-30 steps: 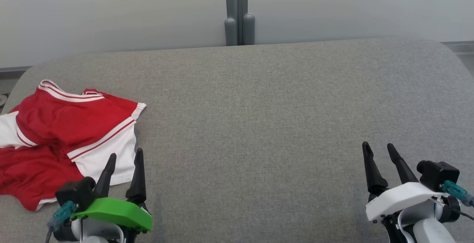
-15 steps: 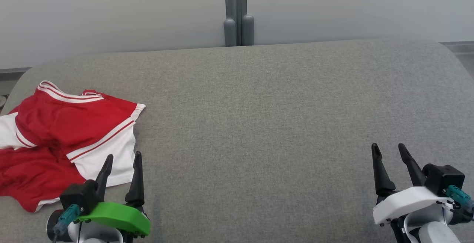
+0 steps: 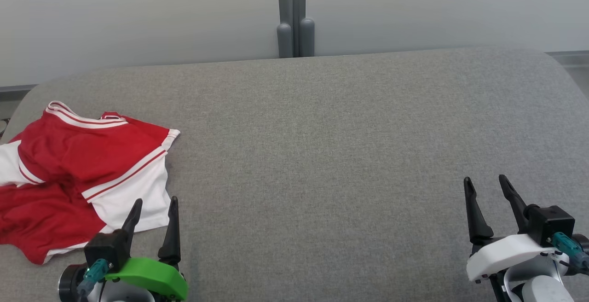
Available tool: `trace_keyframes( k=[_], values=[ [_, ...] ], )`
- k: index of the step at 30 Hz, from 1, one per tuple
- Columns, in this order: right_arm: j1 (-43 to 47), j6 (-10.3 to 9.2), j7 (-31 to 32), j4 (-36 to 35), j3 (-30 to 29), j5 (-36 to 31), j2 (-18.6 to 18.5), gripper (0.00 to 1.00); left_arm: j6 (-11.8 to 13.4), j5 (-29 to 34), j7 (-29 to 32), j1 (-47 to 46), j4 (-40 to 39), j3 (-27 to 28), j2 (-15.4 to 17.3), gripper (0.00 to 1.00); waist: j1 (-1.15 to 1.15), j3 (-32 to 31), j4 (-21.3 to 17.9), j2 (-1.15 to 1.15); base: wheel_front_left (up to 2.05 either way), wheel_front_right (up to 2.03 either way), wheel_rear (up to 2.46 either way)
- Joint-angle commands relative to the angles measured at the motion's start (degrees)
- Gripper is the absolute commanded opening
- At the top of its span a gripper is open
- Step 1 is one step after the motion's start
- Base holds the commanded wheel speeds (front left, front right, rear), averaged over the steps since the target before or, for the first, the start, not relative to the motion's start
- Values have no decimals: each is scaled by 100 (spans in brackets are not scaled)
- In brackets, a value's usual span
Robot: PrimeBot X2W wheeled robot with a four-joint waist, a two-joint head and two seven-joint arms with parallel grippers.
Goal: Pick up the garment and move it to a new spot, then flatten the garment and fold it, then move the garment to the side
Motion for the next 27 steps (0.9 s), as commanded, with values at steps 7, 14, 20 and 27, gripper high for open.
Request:
trace_keyframes(
  k=[7, 14, 20, 27],
  values=[
    [67, 1, -126, -60, -35, -430, -18, 100, -46, 367, -109, -81, 147, 72, -9, 100, 0, 3, 13, 0, 0, 0, 0],
    [87, 1, -194, -34, -80, -716, -18, 100, -91, 575, -183, -112, 256, 120, -33, 100, 0, 21, 15, 0, 0, 0, 0],
    [113, 1, -258, -4, -99, -942, -5, 100, -104, 796, -243, -147, 314, 149, -34, 100, 0, 28, 13, 0, 0, 0, 0],
    [108, 1, -263, 9, -116, -948, 20, 100, -132, 840, -248, -136, 333, 182, -51, 100, 0, 37, 15, 0, 0, 0, 0]
  ],
)
